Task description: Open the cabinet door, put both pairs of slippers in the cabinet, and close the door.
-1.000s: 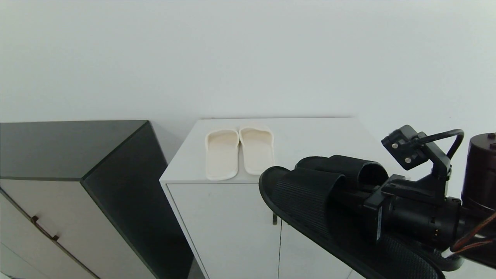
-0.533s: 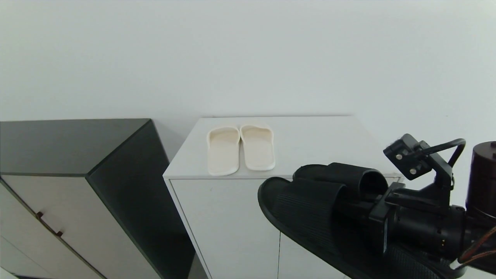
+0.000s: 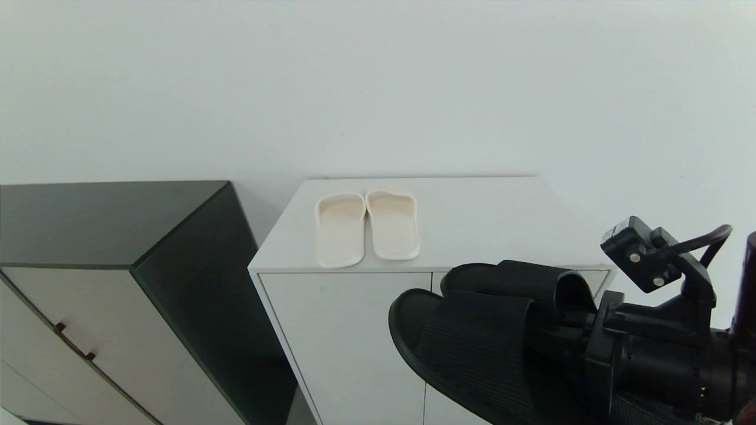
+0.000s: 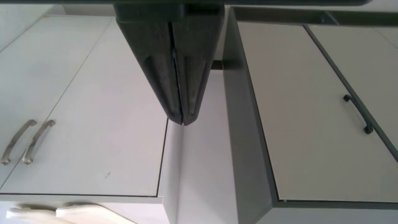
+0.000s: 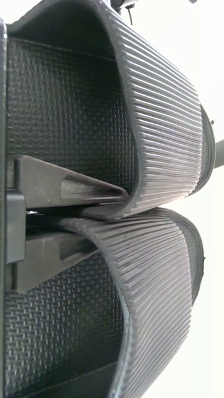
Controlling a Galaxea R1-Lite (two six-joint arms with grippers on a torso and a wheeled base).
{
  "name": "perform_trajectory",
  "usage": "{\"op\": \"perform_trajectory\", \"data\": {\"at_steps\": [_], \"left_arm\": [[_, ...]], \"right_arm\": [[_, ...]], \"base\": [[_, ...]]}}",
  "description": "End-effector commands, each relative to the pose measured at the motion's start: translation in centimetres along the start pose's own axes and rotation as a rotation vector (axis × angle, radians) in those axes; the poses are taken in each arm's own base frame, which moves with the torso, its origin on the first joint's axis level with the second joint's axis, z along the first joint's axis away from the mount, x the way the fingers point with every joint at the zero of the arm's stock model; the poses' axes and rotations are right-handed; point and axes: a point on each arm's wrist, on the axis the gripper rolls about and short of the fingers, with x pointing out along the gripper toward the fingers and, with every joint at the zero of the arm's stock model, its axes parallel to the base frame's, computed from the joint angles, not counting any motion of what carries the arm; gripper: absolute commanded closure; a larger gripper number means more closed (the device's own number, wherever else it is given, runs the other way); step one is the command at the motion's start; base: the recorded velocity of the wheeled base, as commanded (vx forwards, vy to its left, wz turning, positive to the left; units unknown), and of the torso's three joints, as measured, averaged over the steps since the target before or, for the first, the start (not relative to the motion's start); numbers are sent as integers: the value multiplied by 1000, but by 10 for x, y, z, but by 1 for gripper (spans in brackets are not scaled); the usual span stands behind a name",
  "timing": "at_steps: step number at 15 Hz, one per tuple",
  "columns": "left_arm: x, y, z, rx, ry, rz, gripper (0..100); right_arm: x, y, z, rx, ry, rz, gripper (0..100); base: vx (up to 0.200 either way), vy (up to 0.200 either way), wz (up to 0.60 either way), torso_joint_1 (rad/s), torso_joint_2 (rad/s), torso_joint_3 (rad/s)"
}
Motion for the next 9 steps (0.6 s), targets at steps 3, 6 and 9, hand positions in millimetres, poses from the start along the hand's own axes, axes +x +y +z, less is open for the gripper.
{"op": "perform_trajectory", "data": {"at_steps": [3,6,9], "left_arm": [[0,0,0,-1,0,0,100],[0,0,0,-1,0,0,100],[0,0,0,-1,0,-4,100]], "right_arm": [[0,0,0,0,2,1,100],[0,0,-1,0,2,2,100],[0,1,-4,-13,14,7,100]], "base": [[0,0,0,-89,225,128],[0,0,0,-199,489,286],[0,0,0,-199,510,307]]}}
